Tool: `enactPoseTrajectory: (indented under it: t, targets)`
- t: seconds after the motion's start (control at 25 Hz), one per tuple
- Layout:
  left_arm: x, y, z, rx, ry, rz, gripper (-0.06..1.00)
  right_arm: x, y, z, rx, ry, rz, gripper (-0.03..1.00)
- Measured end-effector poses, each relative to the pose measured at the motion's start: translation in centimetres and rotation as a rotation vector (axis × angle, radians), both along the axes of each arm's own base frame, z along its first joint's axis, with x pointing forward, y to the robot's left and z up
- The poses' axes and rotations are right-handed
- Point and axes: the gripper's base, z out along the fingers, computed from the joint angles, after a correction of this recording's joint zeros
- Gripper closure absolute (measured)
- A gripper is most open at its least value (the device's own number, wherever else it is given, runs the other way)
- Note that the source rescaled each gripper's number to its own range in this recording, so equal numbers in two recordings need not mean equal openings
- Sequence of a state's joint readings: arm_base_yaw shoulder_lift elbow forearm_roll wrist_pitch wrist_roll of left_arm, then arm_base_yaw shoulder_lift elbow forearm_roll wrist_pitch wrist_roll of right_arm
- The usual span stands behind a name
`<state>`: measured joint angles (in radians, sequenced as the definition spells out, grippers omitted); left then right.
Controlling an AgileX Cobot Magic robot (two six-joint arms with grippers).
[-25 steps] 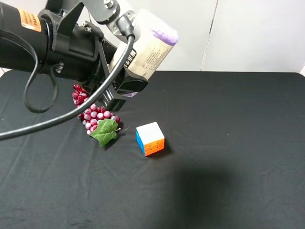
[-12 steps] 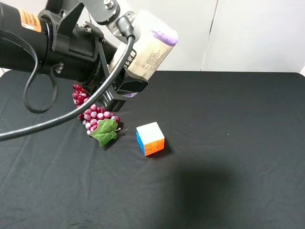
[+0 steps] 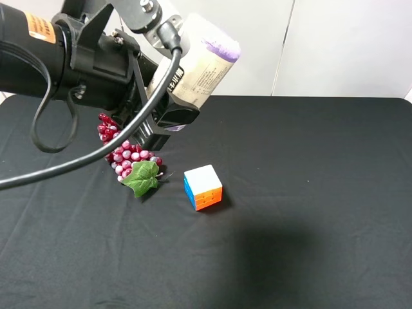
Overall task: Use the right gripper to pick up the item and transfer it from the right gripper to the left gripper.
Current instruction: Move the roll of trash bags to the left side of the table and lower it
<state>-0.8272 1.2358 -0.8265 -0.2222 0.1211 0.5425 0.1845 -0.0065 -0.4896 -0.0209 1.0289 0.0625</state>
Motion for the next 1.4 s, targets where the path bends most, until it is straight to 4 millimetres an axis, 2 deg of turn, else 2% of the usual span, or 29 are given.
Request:
enactPoseTrajectory:
  t: [0.2,0.6,0.84,1.16,1.4]
  targets:
    - [-0.1,0.0,0.1,0.012,0.017,-0.006,0.94,0.0,0.0,0.0,0.000,0.000,-0.024,-0.03]
    - [-0.3,-0.3,3.3,0.062,0.098,-0.036,0.94,0.0,0.0,0.0,0.000,0.000,-0.024,-0.03]
    - [0.0,0.7,4.0,0.162,0.149,0.062,0.94,0.0,0.0,0.0,0.000,0.000,-0.024,-0.03]
    - [1.2,3.5,4.7,0.279,0.237,0.255,0.94,0.0,0.0,0.0,0.001,0.000,-0.023,-0.03]
    - [3.1,7.4,4.2,0.307,0.370,0.440,0.94,0.0,0.0,0.0,0.001,0.000,-0.023,-0.03]
